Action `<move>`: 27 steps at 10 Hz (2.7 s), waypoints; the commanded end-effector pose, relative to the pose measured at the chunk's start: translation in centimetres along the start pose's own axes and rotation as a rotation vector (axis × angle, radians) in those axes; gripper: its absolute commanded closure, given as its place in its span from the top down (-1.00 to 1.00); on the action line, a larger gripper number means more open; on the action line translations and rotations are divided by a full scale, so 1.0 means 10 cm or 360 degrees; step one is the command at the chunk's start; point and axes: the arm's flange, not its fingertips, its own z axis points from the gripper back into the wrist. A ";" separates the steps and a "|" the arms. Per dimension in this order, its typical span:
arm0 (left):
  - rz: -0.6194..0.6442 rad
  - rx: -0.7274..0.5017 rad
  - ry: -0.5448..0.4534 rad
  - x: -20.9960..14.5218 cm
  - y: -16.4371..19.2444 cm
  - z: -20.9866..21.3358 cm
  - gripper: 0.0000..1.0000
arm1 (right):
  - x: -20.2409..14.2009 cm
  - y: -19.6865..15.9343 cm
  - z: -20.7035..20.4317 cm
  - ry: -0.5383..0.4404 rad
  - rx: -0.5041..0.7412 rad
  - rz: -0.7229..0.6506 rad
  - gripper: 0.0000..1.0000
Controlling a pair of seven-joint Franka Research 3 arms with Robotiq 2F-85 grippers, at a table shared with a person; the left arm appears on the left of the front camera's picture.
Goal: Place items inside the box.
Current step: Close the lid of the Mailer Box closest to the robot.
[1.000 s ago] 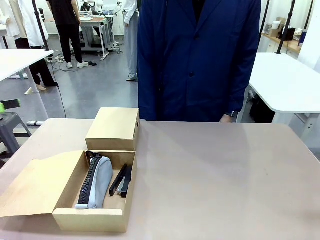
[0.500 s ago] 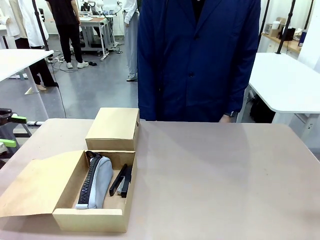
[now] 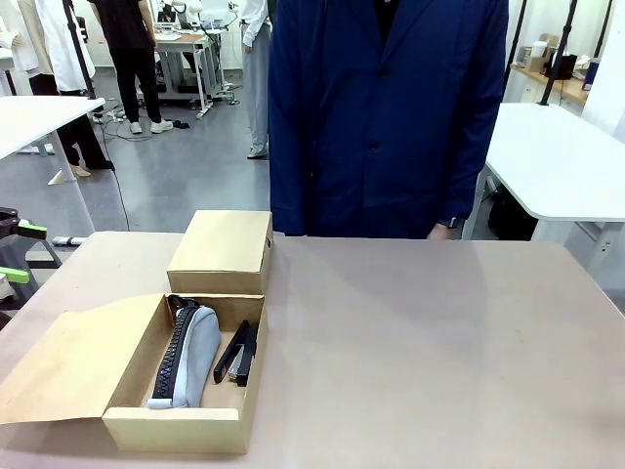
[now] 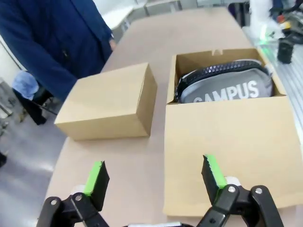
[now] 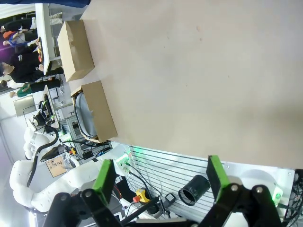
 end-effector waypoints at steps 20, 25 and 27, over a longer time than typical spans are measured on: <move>0.0042 -0.0764 0.0798 -0.58 -0.44 -0.79 1.00 | 0.00 0.01 0.02 -0.0006 0.0037 0.0018 1.00; -0.0128 -0.0554 0.0350 -0.01 -0.45 -0.70 1.00 | 0.00 0.01 0.02 -0.0006 0.0037 0.0018 1.00; -0.0171 -0.0541 0.0180 0.31 -0.51 -0.71 1.00 | 0.00 0.01 0.02 -0.0006 0.0037 0.0018 1.00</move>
